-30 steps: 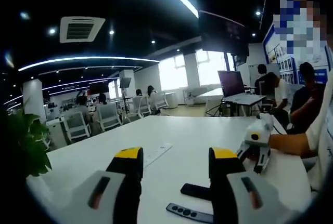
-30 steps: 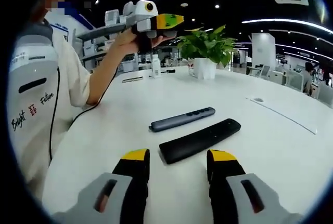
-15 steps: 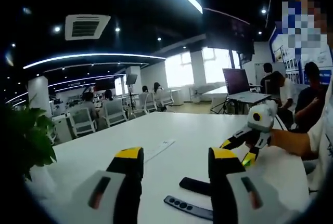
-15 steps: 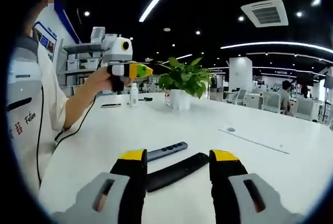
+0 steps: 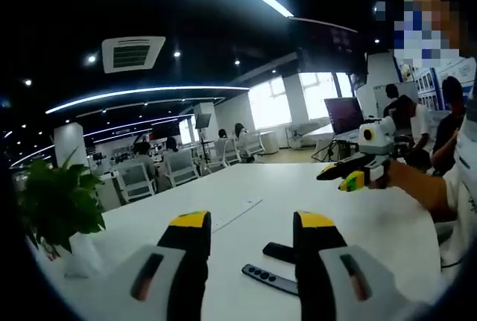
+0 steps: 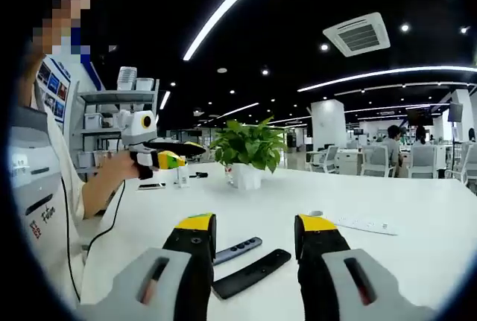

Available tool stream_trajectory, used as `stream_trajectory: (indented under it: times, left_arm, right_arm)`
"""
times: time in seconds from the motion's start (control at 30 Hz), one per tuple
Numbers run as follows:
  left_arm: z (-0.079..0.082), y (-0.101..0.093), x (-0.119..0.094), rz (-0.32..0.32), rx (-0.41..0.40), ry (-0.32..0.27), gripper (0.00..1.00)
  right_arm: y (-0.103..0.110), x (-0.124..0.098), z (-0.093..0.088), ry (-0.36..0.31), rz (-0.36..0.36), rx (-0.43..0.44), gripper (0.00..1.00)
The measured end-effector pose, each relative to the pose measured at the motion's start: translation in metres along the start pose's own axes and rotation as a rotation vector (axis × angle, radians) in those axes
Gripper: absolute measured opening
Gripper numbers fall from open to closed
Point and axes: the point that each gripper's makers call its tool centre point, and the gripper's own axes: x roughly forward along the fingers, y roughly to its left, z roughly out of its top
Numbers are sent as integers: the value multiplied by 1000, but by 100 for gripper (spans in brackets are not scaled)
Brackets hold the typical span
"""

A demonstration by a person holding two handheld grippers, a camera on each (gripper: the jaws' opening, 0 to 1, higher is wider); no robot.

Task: Pflip the remote and laser pointer to the front side, press the buttons, and align them neatly on the table

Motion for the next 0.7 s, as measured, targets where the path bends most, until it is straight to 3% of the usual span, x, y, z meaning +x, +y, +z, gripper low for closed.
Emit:
stream_trajectory:
  times: [0.2, 0.4, 0.57, 0.63, 0.7]
  left_arm:
    - [-5, -25, -23, -12, 14, 3, 46]
    - [-8, -20, -38, 26, -8, 22, 47]
    - [-20, -31, -46, 59, -16, 2, 48]
    - [-28, -37, -48, 57, -5, 26, 49]
    - [-29, -38, -48, 60, -2, 28, 49]
  right_arm:
    - [1, -24, 8, -8, -55, -12, 46]
    - [1, -42, 21, -42, -96, -5, 51]
    - [7, -53, 25, -63, -134, -34, 50]
    - [8, -56, 23, -71, -152, -78, 46]
    - [7, -58, 19, -59, -168, -87, 48]
